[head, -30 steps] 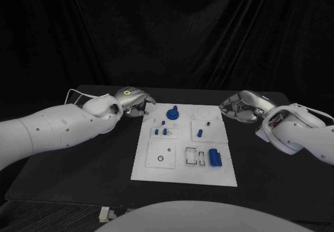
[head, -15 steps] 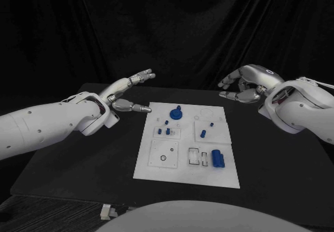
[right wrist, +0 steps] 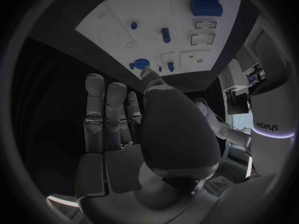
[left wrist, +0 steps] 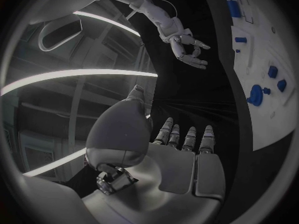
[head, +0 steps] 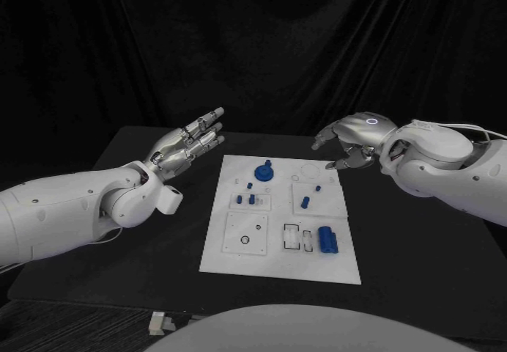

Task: Assemble the parts on the task board

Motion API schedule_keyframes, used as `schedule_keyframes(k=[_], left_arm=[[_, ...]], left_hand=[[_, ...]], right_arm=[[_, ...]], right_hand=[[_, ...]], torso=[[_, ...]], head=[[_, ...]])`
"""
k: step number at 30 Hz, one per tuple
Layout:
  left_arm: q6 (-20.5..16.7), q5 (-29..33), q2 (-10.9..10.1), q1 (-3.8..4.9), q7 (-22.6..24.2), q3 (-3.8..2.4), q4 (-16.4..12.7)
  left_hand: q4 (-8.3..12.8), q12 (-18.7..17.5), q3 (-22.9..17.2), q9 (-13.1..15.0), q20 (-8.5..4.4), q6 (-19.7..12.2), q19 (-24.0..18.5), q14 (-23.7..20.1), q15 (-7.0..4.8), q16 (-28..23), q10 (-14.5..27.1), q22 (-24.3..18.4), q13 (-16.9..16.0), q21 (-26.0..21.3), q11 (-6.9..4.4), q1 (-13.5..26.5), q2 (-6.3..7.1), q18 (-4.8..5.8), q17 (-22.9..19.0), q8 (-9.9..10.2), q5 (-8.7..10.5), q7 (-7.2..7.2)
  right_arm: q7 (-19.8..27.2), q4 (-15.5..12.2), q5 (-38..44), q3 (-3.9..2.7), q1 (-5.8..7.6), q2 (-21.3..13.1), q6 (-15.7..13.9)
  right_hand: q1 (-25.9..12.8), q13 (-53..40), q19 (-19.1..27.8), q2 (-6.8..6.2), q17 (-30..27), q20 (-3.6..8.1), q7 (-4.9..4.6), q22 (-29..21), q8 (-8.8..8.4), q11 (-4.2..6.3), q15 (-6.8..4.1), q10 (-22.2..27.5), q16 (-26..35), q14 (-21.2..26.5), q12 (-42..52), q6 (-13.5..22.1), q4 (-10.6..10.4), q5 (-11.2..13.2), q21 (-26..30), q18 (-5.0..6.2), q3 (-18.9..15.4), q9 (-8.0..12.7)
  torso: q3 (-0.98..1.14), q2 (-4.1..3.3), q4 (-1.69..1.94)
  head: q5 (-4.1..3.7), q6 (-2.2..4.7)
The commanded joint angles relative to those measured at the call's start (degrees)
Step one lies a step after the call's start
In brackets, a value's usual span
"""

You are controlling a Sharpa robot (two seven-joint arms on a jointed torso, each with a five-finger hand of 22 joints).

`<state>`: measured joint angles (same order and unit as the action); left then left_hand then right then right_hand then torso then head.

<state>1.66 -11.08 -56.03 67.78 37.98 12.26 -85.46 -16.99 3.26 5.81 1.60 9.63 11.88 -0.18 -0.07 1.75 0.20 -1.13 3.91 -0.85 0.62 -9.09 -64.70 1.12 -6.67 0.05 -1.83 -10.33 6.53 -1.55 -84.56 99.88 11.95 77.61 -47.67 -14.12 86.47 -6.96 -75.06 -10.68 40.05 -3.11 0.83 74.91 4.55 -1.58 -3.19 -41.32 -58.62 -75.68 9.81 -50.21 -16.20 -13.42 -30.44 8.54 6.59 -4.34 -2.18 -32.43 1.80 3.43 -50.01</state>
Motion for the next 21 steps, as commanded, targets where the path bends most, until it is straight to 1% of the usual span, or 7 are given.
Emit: schedule_keyframes(k=[1,5,7,10,11,12,21], left_arm=[[3.9,5.4,-0.2,-0.34,9.0,-0.04,-0.6],[4.0,5.6,-0.5,-0.67,9.4,-0.04,-1.0],[3.9,5.7,-0.6,-0.77,9.6,-0.04,-1.2],[3.7,5.8,-0.6,-0.89,10.0,-0.04,-1.5],[3.6,5.8,-0.5,-0.93,10.1,-0.04,-1.7],[3.6,5.8,-0.5,-0.95,10.1,-0.04,-1.8],[3.7,5.8,-0.3,-1.10,9.5,-0.03,-2.0]], left_hand=[[0.0,-0.3,0.3,-0.1,-0.02,-0.1,0.1,0.1,0.51,-0.2,0.0,-0.1,0.1,-0.3,0.62,-0.3,-0.26,-0.80,0.0,0.4,-0.36,-0.40],[0.0,-0.1,0.7,-0.1,0.06,-0.3,0.1,0.1,0.68,-0.2,0.0,-0.3,0.0,-0.3,0.92,-0.6,1.25,-1.37,0.0,0.4,-0.54,-0.76],[-0.1,0.2,1.2,-0.1,-0.09,-0.4,0.1,0.1,0.32,-0.2,-0.1,-0.4,0.0,-0.3,0.73,-2.3,4.78,-1.75,0.0,0.4,-1.55,-0.75],[-0.2,0.3,1.7,-0.1,-0.57,-0.5,0.1,0.1,0.04,-0.2,-0.2,-0.5,-0.1,-0.3,0.73,-3.2,5.80,-2.22,0.0,0.4,-1.69,-0.88],[-0.2,0.4,1.7,-0.1,-0.87,-0.5,0.1,0.1,-0.10,-0.2,-0.3,-0.6,-0.1,-0.3,0.72,-3.4,5.82,-2.43,0.0,0.4,-1.71,-0.87],[-0.2,0.5,1.6,-0.1,-1.10,-0.5,0.1,0.1,-0.22,-0.2,-0.3,-0.7,-0.1,-0.3,0.69,-3.5,5.60,-2.59,0.0,0.4,-1.72,-0.87],[0.0,0.7,0.0,-0.1,-0.86,-0.4,0.2,0.1,0.98,-0.2,-0.2,-0.9,-0.1,-0.3,2.86,-5.2,2.10,-3.28,0.0,0.4,-3.57,-2.59]], right_arm=[[0.1,1.1,4.3,-0.05,-0.72,0.4,6.1],[0.7,2.6,4.5,-0.05,-1.71,1.2,6.4],[1.1,3.3,4.5,-0.05,-2.13,1.5,6.3],[1.3,4.2,4.6,-0.05,-2.74,1.9,6.4],[1.4,4.6,4.6,-0.05,-3.05,2.1,6.4],[1.5,4.9,4.6,-0.05,-3.29,2.2,6.4],[2.8,8.0,4.6,-0.06,-5.33,3.6,4.1]], right_hand=[[0.8,-0.3,-1.1,0.98,1.2,-0.09,-0.15,1.6,0.23,-0.25,0.13,-1.8,-1.1,-0.7,2.0,-0.3,0.7,-0.6,-1.4,0.29,0.6,-0.2],[0.9,-0.5,-2.2,1.56,2.0,-0.07,-0.76,2.3,0.45,-0.53,0.11,-3.9,-2.0,-1.3,4.0,-0.8,1.3,-0.4,-3.6,-0.01,0.9,-0.3],[0.1,-0.4,-3.4,2.04,3.0,-0.15,-2.28,3.2,0.94,-0.81,0.24,-5.9,-2.8,-2.1,5.4,-1.9,1.6,-0.2,-6.3,-0.40,0.9,-0.5],[-0.2,-0.1,-4.5,2.25,4.3,-0.10,-4.70,3.9,1.42,-0.98,0.23,-7.0,-3.8,-3.3,5.7,-3.1,2.0,-0.1,-8.7,-0.73,1.0,-0.6],[-0.3,0.2,-4.8,2.46,4.5,-0.14,-6.04,4.2,1.65,-1.15,0.23,-7.9,-4.0,-3.6,5.9,-3.9,2.2,0.0,-9.4,-0.86,1.1,-0.7],[-0.3,0.3,-5.0,2.52,4.6,-0.16,-6.24,4.3,1.64,-1.30,0.29,-8.2,-4.1,-3.7,5.9,-4.0,2.3,0.0,-9.8,-0.91,1.2,-0.6],[-0.4,1.5,-6.1,3.02,6.2,-0.31,-6.79,5.3,1.57,-1.65,0.43,-12.9,-5.1,-5.1,5.7,-5.2,2.7,-0.3,-12.3,-1.26,2.2,-0.4]], torso=[[-0.40,-0.12,0.71],[-0.72,-0.10,1.10],[-0.88,-0.06,1.30],[-0.80,-0.05,1.27],[-0.73,-0.06,1.17],[-0.71,-0.07,1.11],[-0.72,-0.07,0.97]], head=[[-0.40,0.01],[-0.90,0.01],[-1.22,0.01],[-1.51,0.01],[-1.48,0.01],[-1.47,0.01],[-1.31,0.01]])
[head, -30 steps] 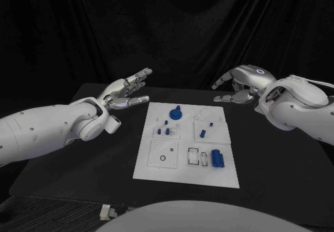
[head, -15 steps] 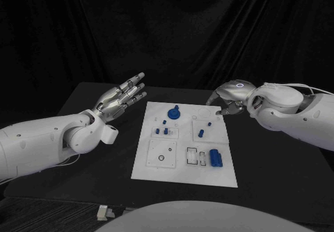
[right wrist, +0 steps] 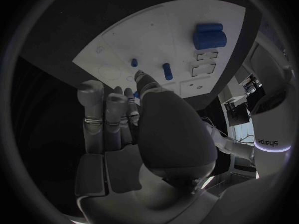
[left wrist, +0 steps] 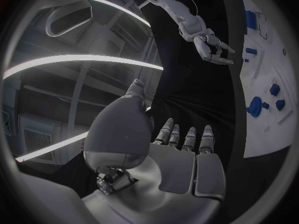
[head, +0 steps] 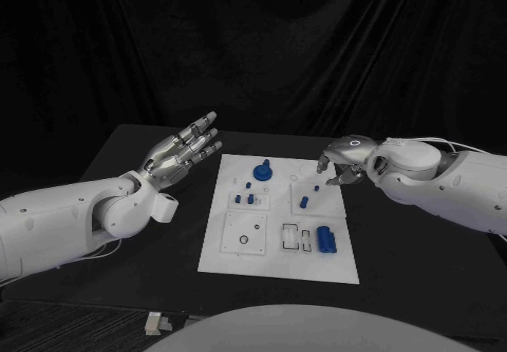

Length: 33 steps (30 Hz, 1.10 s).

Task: Assemble the parts on the task board

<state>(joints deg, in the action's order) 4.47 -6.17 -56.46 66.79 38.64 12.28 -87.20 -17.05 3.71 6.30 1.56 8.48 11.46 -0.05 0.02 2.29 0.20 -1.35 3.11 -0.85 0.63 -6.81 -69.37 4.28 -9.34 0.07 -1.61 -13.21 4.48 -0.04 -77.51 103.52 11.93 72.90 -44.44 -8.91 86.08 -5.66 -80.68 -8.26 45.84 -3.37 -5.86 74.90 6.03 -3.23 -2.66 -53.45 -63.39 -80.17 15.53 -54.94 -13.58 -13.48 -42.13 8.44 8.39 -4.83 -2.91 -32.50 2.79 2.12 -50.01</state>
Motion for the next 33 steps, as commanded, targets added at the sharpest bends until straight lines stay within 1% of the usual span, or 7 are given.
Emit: schedule_keyframes(k=[1,12,15,17,22,25,33], left_arm=[[0.9,0.9,0.2,-0.13,8.8,-0.06,-0.3],[1.3,0.9,0.3,-0.26,8.2,-0.05,-0.2],[1.5,0.9,0.4,-0.31,8.1,-0.05,-0.1],[1.7,0.9,0.4,-0.37,8.0,-0.05,0.0],[2.2,0.9,0.5,-0.49,7.7,-0.04,0.2],[2.5,0.9,0.5,-0.56,7.5,-0.04,0.4],[3.0,0.9,0.6,-0.70,7.3,-0.04,0.5]], left_hand=[[0.1,0.3,-0.5,-0.1,0.41,0.0,0.0,0.0,0.51,-0.2,0.0,0.0,-0.1,-0.3,0.68,-0.9,-1.19,-0.63,-0.1,0.2,-0.81,-0.56],[0.2,0.5,-0.5,-0.1,2.08,0.1,0.1,0.0,1.34,-0.2,0.1,0.3,-0.1,-0.2,1.89,-2.5,-2.78,-0.77,-0.1,0.2,-1.45,-1.19],[0.2,0.5,-0.5,-0.1,2.22,0.0,0.1,0.0,1.41,-0.2,0.1,0.3,-0.1,-0.2,1.96,-2.5,-2.85,-0.77,-0.1,0.2,-1.49,-1.18],[0.3,0.6,-0.4,-0.1,2.84,0.0,0.1,0.0,1.74,-0.2,0.1,0.4,-0.1,-0.2,2.25,-2.9,-3.66,-0.81,-0.1,0.2,-2.06,-1.21],[0.4,0.9,0.1,0.0,3.93,0.5,0.2,0.0,2.39,-0.2,0.0,0.8,-0.2,-0.2,2.90,-3.7,-5.19,-0.86,-0.1,0.1,-3.55,-1.81],[0.4,1.0,0.4,0.0,4.33,0.6,0.2,0.0,2.65,-0.2,0.0,0.9,-0.2,-0.1,3.30,-4.0,-5.54,-0.86,-0.1,0.1,-3.92,-1.97],[0.5,1.2,1.0,0.0,5.04,0.6,0.3,0.0,3.28,-0.2,0.0,1.1,-0.2,-0.1,3.96,-4.4,-6.27,-0.87,-0.1,0.1,-4.41,-2.07]], right_arm=[[1.4,1.4,1.0,-0.03,-0.85,0.6,-1.4],[2.8,4.9,0.9,-0.04,-2.92,2.7,-3.2],[3.1,5.7,0.2,-0.04,-3.31,3.2,-3.5],[3.4,6.4,-0.4,-0.04,-3.60,3.6,-4.1],[3.7,7.6,-0.8,-0.04,-3.92,4.3,-4.7],[3.9,8.3,-0.9,-0.04,-4.03,4.7,-4.6],[4.3,9.6,-1.1,-0.04,-4.36,5.6,-4.3]], right_hand=[[-0.1,0.5,-0.7,0.62,0.8,-0.02,-0.08,5.4,0.10,0.01,-0.14,-1.5,-0.7,-0.8,-0.1,-0.6,0.1,-0.2,-1.1,-1.23,0.6,0.2],[-0.2,1.3,-0.9,0.37,0.8,0.10,0.23,5.6,-0.51,0.19,-0.26,-4.3,-0.6,-1.1,-1.0,-0.3,0.0,-0.9,-1.3,-1.26,1.6,0.4],[0.0,1.8,-0.8,0.09,0.8,0.17,0.39,5.5,-0.81,0.18,-0.27,-5.1,-0.5,-1.0,-2.2,-0.1,0.1,-3.6,-1.1,-1.24,2.9,0.5],[0.1,1.9,-0.9,-0.09,1.1,0.14,0.51,5.6,-1.06,-0.04,-0.20,-5.6,-0.7,-1.1,-2.9,0.1,0.1,-5.5,-1.3,-1.29,3.9,0.6],[0.5,2.0,-0.9,-0.72,1.4,-0.03,2.15,5.7,-2.13,-0.52,0.06,-5.8,-0.9,-1.1,-4.6,2.2,0.6,-9.9,-1.5,-1.34,6.5,0.9],[0.1,1.9,-0.7,-0.85,1.2,-0.07,2.51,5.6,-1.52,-0.53,0.10,-6.1,-0.7,-1.0,-5.0,1.2,0.6,-8.8,-1.1,-1.27,7.1,0.7],[-1.3,1.8,-0.4,-1.21,0.8,-0.09,2.08,5.5,-0.74,-0.23,0.02,-7.4,-0.4,-0.6,-5.5,-0.5,0.6,-4.8,-0.9,-1.23,7.9,0.2]], torso=[[0.01,0.00,0.00],[-0.02,0.06,0.07],[-0.02,0.03,0.09],[-0.03,0.03,0.07],[-0.04,0.08,0.06],[-0.06,0.09,0.07],[-0.07,0.09,0.08]], head=[[-0.01,0.01],[-0.36,0.01],[-0.61,0.01],[-0.65,0.01],[-0.64,0.01],[-0.76,0.01],[-0.93,0.01]])
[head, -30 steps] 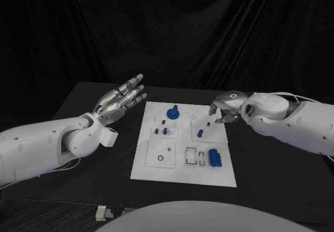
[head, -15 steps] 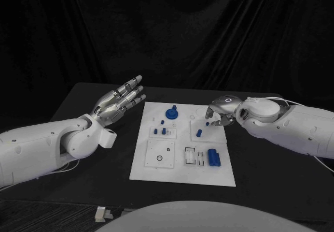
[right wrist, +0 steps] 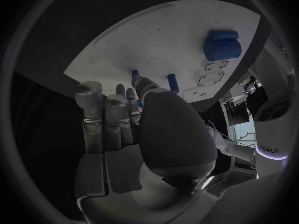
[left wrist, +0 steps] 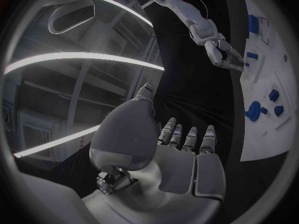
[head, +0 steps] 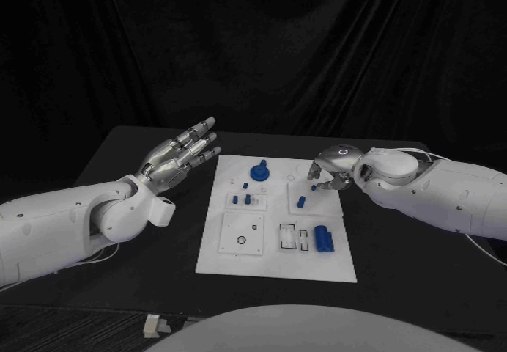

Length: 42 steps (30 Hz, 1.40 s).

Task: Assemble the parts on the task board

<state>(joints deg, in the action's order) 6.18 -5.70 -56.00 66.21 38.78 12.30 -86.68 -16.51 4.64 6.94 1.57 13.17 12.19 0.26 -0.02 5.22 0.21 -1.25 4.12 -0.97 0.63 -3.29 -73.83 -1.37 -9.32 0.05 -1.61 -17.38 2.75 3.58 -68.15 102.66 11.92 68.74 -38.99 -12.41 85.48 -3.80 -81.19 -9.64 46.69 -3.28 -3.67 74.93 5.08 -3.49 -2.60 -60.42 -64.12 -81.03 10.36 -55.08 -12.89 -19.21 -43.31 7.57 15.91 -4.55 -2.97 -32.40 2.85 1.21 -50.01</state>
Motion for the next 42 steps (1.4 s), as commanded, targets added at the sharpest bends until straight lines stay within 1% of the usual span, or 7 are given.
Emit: schedule_keyframes(k=[1,17,23,29,34,36,42], left_arm=[[1.3,0.5,0.2,-0.13,7.1,-0.05,0.0],[2.1,0.5,0.4,-0.35,6.6,-0.05,0.6],[2.4,0.5,0.6,-0.43,6.4,-0.05,0.7],[2.8,0.5,0.6,-0.47,6.1,-0.05,0.4],[2.9,0.5,0.6,-0.49,6.0,-0.05,0.3],[2.9,0.5,0.6,-0.49,6.0,-0.05,0.4],[3.1,0.5,0.6,-0.51,5.8,-0.05,0.5]], left_hand=[[0.0,0.3,0.4,0.0,0.45,-0.2,0.0,0.0,0.43,-0.2,-0.1,0.0,-0.1,-0.1,0.54,0.0,-0.72,-0.90,-0.1,0.1,-0.35,-0.35],[0.1,0.7,1.6,0.0,1.27,-0.1,0.1,0.0,1.56,-0.2,-0.2,0.4,-0.1,0.0,2.06,-0.8,-1.65,-0.94,-0.1,0.1,-0.71,-0.50],[0.1,0.8,1.7,0.0,1.46,0.0,0.2,0.0,1.76,-0.2,-0.2,0.5,-0.1,0.0,2.20,-1.0,-1.93,-0.95,-0.1,0.1,-0.91,-0.65],[0.2,0.9,2.3,0.1,1.79,0.6,0.2,0.0,2.01,-0.2,-0.2,0.4,-0.1,0.0,2.06,-1.5,-2.77,-0.95,0.0,0.0,-1.51,-2.21],[0.3,0.9,2.4,0.1,1.87,0.6,0.2,0.1,2.08,-0.2,-0.2,0.5,-0.2,0.0,2.21,-1.7,-3.00,-0.95,0.0,0.0,-1.95,-2.32],[0.4,1.0,2.5,0.1,1.93,0.7,0.2,0.1,2.12,-0.1,-0.2,0.6,-0.2,0.0,2.30,-1.8,-3.18,-0.96,0.0,0.0,-2.17,-2.37],[0.5,1.1,2.7,0.1,2.21,0.6,0.3,0.2,2.31,-0.1,-0.2,0.6,-0.2,0.0,2.55,-2.4,-3.82,-0.95,0.0,0.0,-3.15,-2.42]], right_arm=[[0.7,0.4,-0.2,-0.03,-0.25,0.3,-0.8],[0.9,1.8,-0.2,-0.03,-1.08,1.4,0.4],[1.1,2.2,-0.2,-0.03,-1.51,1.9,-0.4],[1.2,3.0,-0.2,-0.03,-2.12,2.3,-0.5],[1.4,3.6,-0.2,-0.03,-2.69,2.6,-0.7],[1.6,3.8,-0.2,-0.03,-2.93,2.6,-1.0],[1.9,4.1,-0.2,-0.03,-3.16,2.6,-1.8]], right_hand=[[-0.8,-0.1,0.1,0.16,0.0,-0.18,-0.11,5.5,0.21,0.03,-0.04,-0.4,0.3,0.3,-0.3,-0.4,-0.1,1.1,0.3,-0.35,0.4,-0.1],[-1.4,-0.2,0.5,-0.49,-0.8,-0.13,-0.01,5.3,-0.12,0.29,-0.13,-0.3,0.9,0.8,-0.7,0.1,0.1,2.5,1.1,-0.23,0.2,0.0],[-0.9,-0.4,0.6,0.04,-0.8,-0.03,-0.36,5.3,1.27,0.43,-0.25,-0.7,1.0,0.9,-0.6,-2.4,1.0,0.7,1.2,-0.22,0.9,-1.0],[-0.7,-0.5,0.8,0.28,-1.0,0.09,-1.09,5.3,2.26,0.63,-0.37,-1.1,1.1,1.1,-0.5,-4.0,1.8,-0.6,1.4,-0.19,1.4,-1.9],[-0.5,-0.5,0.8,0.44,-1.0,0.14,-1.38,5.3,2.55,0.71,-0.42,-1.4,1.2,1.2,-0.4,-4.4,2.2,-1.0,1.5,-0.18,1.7,-2.2],[-0.2,-0.7,0.9,0.75,-1.1,0.19,-1.52,5.3,3.14,0.79,-0.48,-2.1,1.3,1.3,-0.1,-5.4,2.7,-1.1,1.5,-0.17,2.0,-2.7],[0.3,-0.8,1.0,1.14,-1.2,0.26,-1.69,5.3,3.76,0.79,-0.52,-3.2,1.4,1.4,0.3,-6.3,3.6,-1.3,1.6,-0.15,2.5,-3.5]], torso=[[-0.01,-0.02,0.03],[-0.04,0.00,-0.01],[-0.04,0.01,0.04],[-0.04,0.04,-0.01],[-0.05,0.02,0.02],[-0.04,0.03,0.06],[-0.06,0.04,0.03]], head=[[-0.08,0.01],[0.04,0.01],[-0.06,0.01],[0.02,0.01],[-0.19,0.01],[-0.23,0.01],[-0.38,0.01]])
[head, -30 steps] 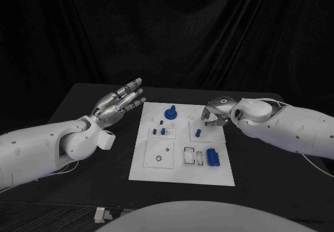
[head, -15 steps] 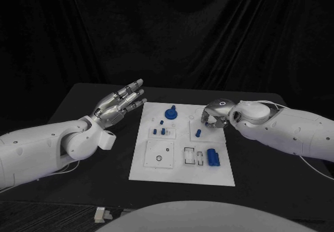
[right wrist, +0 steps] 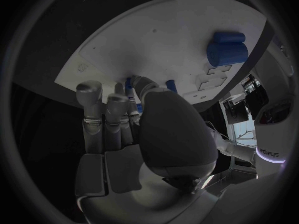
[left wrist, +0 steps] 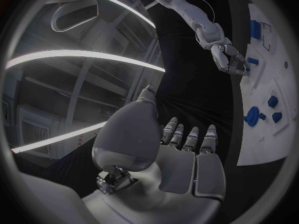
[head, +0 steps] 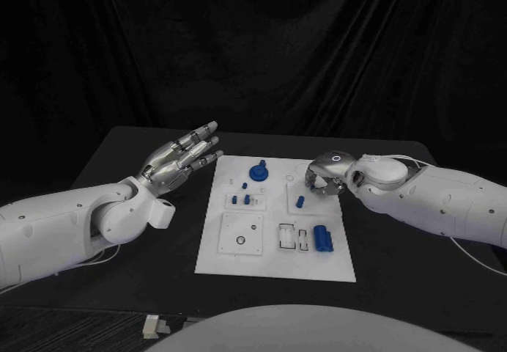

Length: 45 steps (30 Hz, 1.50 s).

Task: Assemble the parts on the task board

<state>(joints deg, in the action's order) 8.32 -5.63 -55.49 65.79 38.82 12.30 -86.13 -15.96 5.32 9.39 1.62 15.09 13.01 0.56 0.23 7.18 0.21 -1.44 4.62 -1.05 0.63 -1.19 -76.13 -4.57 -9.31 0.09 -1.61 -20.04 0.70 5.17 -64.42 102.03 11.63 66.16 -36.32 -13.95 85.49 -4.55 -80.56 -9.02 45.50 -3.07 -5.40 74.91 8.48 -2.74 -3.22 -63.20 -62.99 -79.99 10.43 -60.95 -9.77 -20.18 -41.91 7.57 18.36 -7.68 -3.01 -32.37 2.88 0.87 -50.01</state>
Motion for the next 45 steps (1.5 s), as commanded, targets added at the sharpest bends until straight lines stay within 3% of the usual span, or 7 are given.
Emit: schedule_keyframes(k=[1,17,23,30,34,45], left_arm=[[1.0,0.4,0.1,-0.09,5.8,-0.06,-0.1],[1.4,0.4,0.6,-0.17,5.3,-0.06,0.4],[1.5,0.4,0.7,-0.21,5.3,-0.06,0.5],[1.5,0.4,0.7,-0.24,5.0,-0.05,0.6],[1.6,0.4,0.6,-0.26,4.9,-0.05,0.6],[1.9,0.4,0.9,-0.43,4.5,-0.05,0.9]], left_hand=[[0.1,0.4,0.4,0.0,0.40,-0.2,0.0,0.0,0.39,0.0,0.0,0.2,-0.1,0.1,0.53,-0.4,-0.83,-0.96,0.0,0.0,-0.96,-0.34],[1.3,0.9,0.9,0.1,1.14,0.3,0.5,0.4,1.00,0.4,-0.1,1.5,-0.1,0.3,0.94,-2.2,-2.00,-1.04,0.2,-0.1,-3.40,-1.14],[1.9,0.8,1.0,0.1,1.25,0.3,0.7,0.5,1.19,0.5,-0.1,1.8,-0.1,0.4,0.88,-3.0,-2.47,-1.01,0.3,-0.1,-4.65,-1.18],[2.0,0.9,1.0,0.1,1.27,0.3,0.7,0.5,1.22,0.6,-0.1,1.7,-0.1,0.4,0.89,-3.1,-2.59,-1.01,0.3,-0.1,-4.77,-1.18],[2.0,0.9,1.0,0.1,1.27,0.2,0.7,0.5,1.24,0.6,-0.1,1.7,-0.1,0.4,0.93,-3.1,-2.68,-1.00,0.3,-0.1,-4.85,-1.19],[2.1,0.8,1.0,0.1,1.29,0.1,0.7,0.5,1.30,0.6,0.0,1.6,-0.1,0.4,1.04,-3.3,-2.95,-0.99,0.3,-0.1,-5.01,-1.16]], right_arm=[[0.3,0.4,0.4,0.25,-0.60,-0.1,-0.4],[0.9,0.1,-0.1,0.25,-0.66,-0.6,-2.6],[1.2,-0.1,-0.7,0.25,-0.63,-0.9,-4.5],[1.2,-0.4,-0.8,0.25,-0.33,-1.2,-7.2],[1.0,-1.0,-0.8,0.25,0.35,-1.6,-7.9],[-0.5,-4.9,-0.8,0.25,3.97,-3.5,-9.6]], right_hand=[[0.4,-0.1,0.3,0.56,0.0,0.06,0.01,5.3,0.41,0.02,0.10,-0.6,0.3,0.4,0.3,-0.5,0.7,-0.3,0.2,-0.16,0.1,-0.4],[1.2,-0.2,0.4,1.06,-0.1,-0.27,-0.67,5.4,1.29,-0.21,0.76,-3.1,0.3,0.4,0.9,-2.0,2.1,0.0,0.0,-0.30,0.7,-1.7],[1.4,-0.2,0.5,1.34,-0.6,-0.49,-0.65,5.3,1.79,-0.07,0.98,-4.3,0.7,0.5,1.0,-3.0,2.7,0.0,0.1,-0.26,0.8,-2.3],[1.4,-0.2,0.5,1.39,-0.8,-0.51,-0.61,5.3,1.94,-0.02,0.97,-4.6,0.8,0.5,1.0,-3.2,2.8,0.0,0.1,-0.23,0.8,-2.5],[1.3,-0.2,0.5,1.37,-0.9,-0.51,-0.61,5.2,1.93,-0.02,0.98,-4.6,0.9,0.6,1.0,-3.2,2.8,0.1,0.3,-0.19,0.8,-2.5],[1.2,-0.1,0.7,1.60,-1.2,-0.64,-0.66,5.2,2.05,0.02,1.19,-5.0,1.1,0.7,1.0,-3.5,2.8,0.4,0.5,-0.18,0.8,-2.7]], torso=[[-0.01,0.01,-0.02],[-0.03,0.03,-0.06],[-0.03,0.04,-0.06],[-0.03,0.03,-0.02],[-0.02,0.05,-0.04],[-0.04,0.04,0.03]], head=[[0.02,0.01],[0.05,0.01],[0.64,0.01],[0.61,0.01],[0.45,0.01],[0.23,0.01]])
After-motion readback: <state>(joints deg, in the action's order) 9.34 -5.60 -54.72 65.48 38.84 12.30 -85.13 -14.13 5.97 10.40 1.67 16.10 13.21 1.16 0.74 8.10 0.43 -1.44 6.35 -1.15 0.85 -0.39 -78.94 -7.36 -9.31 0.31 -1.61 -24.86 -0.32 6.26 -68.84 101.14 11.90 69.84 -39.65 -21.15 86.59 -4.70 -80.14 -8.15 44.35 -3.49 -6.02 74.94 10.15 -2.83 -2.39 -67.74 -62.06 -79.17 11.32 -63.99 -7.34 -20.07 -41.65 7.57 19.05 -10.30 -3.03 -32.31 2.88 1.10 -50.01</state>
